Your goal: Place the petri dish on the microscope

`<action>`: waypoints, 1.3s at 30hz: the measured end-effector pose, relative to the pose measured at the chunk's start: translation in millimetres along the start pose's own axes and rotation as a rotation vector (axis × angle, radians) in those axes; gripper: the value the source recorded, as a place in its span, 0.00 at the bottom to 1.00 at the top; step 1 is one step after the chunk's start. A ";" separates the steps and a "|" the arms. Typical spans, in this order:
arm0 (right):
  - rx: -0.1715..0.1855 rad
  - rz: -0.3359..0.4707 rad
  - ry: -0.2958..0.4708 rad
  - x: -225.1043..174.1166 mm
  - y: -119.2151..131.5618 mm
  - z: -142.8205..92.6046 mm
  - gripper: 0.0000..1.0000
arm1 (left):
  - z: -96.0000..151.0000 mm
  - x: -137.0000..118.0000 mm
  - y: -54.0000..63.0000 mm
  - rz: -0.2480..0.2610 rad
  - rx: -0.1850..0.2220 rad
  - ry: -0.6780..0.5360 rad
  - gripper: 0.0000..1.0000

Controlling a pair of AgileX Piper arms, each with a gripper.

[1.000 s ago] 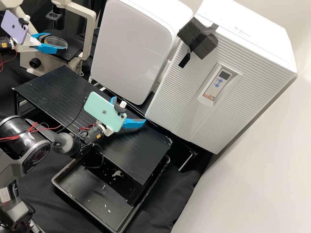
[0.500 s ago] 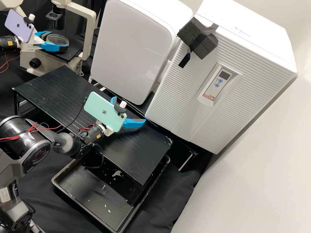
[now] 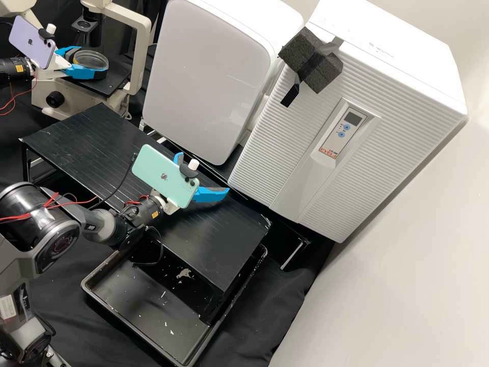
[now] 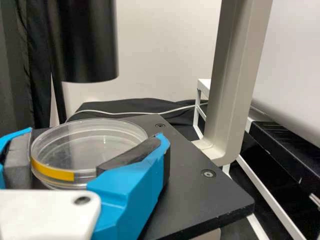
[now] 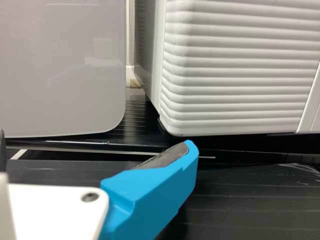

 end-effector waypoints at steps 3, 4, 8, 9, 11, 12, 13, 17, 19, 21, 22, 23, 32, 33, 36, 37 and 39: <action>0.000 0.000 0.000 0.0 0.0 0.0 1.00 | 0.0 0.2 0.4 0.002 -0.001 0.000 1.00; 0.000 0.000 0.000 0.0 0.0 0.0 1.00 | 0.0 0.2 0.5 0.002 -0.001 0.001 1.00; 0.000 0.000 0.000 0.0 0.0 0.0 1.00 | 0.0 0.2 0.4 0.002 0.000 0.001 1.00; 0.000 0.000 0.000 0.0 0.0 0.0 1.00 | -0.2 0.4 -0.1 0.000 0.000 0.001 1.00; 0.000 0.000 0.000 0.0 0.0 0.0 1.00 | -0.7 1.1 -1.9 -0.004 0.000 0.003 1.00; 0.000 0.000 0.000 0.0 0.0 0.0 1.00 | -1.1 1.6 -3.0 -0.007 0.000 0.004 1.00; 0.000 0.000 0.000 0.0 0.0 0.0 1.00 | -1.1 1.7 -3.1 -0.006 0.000 0.003 1.00; 0.000 0.000 0.000 0.0 0.0 0.0 1.00 | -1.0 1.8 -3.0 -0.002 0.000 0.002 1.00; 0.000 0.000 0.000 0.0 0.0 0.0 1.00 | -1.0 1.8 -2.9 -0.001 0.000 0.001 1.00; 0.000 0.000 0.000 0.0 0.0 0.0 1.00 | -1.5 1.8 -2.4 0.003 0.000 0.002 1.00; 0.000 0.000 0.000 0.0 0.0 0.0 1.00 | -1.4 1.8 -2.4 0.004 0.000 0.001 1.00; 0.000 0.000 0.000 0.0 0.0 0.0 1.00 | -1.7 1.8 -2.2 0.005 0.002 0.001 1.00; 0.000 0.000 0.000 0.0 0.0 0.0 1.00 | -3.8 -9.1 -7.1 0.017 -0.003 -0.011 1.00; 0.000 0.000 0.000 0.0 0.0 0.0 1.00 | -3.8 -14.0 -8.1 0.016 -0.010 -0.013 1.00; 0.000 0.000 0.000 0.0 0.0 0.0 1.00 | -3.3 -26.5 -7.4 0.012 -0.007 -0.020 1.00; 0.000 0.000 0.000 0.0 0.0 0.0 1.00 | -3.1 -31.9 -7.6 0.010 -0.011 -0.021 1.00; 0.000 0.000 0.000 0.0 0.0 0.0 1.00 | -3.5 -42.8 -9.5 0.007 -0.013 -0.019 1.00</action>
